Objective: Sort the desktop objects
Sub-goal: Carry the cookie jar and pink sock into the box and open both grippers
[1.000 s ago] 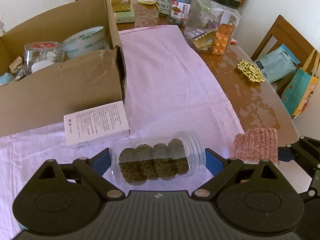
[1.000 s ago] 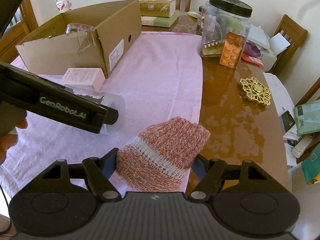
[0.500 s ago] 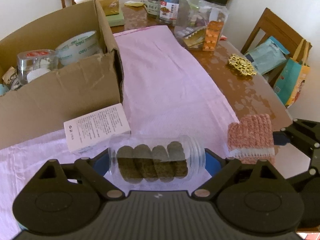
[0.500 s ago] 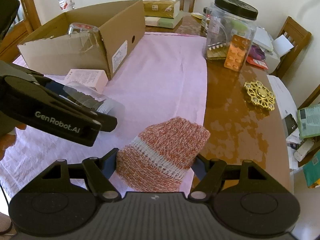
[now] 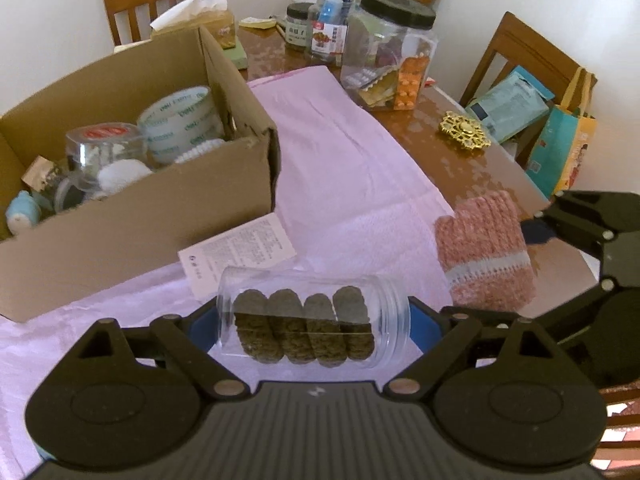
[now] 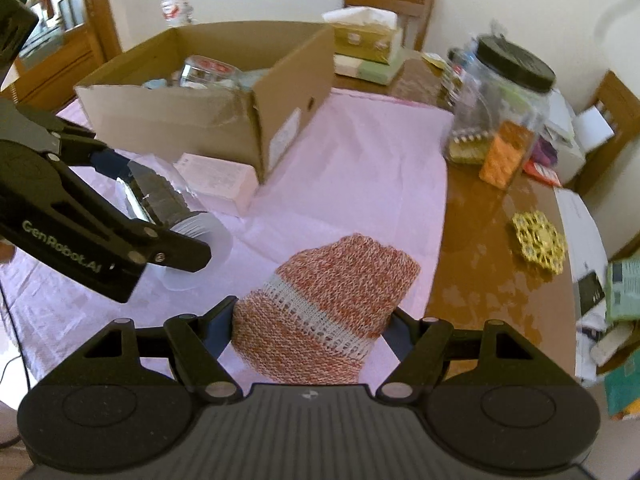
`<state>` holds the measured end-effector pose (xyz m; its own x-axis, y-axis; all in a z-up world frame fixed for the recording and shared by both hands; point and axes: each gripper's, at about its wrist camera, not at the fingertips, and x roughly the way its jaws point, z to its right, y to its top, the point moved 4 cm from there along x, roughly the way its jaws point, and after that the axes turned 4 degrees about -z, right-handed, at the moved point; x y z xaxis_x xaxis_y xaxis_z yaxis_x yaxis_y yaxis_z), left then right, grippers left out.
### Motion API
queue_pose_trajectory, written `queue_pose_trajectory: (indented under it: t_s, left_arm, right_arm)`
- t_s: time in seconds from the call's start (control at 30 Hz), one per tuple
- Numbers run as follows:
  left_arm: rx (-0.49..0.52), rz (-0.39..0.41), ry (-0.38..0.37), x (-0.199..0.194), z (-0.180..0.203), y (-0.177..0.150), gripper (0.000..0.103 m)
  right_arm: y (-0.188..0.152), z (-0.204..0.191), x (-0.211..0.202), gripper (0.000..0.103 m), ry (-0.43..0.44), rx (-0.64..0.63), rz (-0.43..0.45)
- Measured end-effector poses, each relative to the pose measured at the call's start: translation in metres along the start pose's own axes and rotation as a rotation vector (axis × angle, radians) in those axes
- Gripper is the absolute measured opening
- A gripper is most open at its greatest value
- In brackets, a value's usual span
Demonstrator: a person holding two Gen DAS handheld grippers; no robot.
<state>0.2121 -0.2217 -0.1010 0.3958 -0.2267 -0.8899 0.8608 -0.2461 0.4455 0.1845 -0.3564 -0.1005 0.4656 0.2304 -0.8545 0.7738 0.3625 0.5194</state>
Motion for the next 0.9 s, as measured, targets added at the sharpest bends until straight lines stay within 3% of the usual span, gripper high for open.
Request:
queue_pose_trajectory:
  t_s: [0.27, 0.43, 0.9]
  left_arm:
    - [0.03, 0.054, -0.029, -0.042, -0.029, 0.008, 0.092]
    - [0.038, 0.106, -0.027, -0.067, -0.058, 0.023, 0.092]
    - [0.032, 0.204, 0.053, -0.095, -0.166, 0.063, 0.092]
  right_arm:
    - [0.033, -0.022, -0.015, 0.079, 0.049, -0.029, 0.023]
    - [0.065, -0.037, -0.026, 0.079, 0.033, -0.062, 0.072]
    - [0.178, -0.084, -0.012, 0.079, -0.008, -0.144, 0.155]
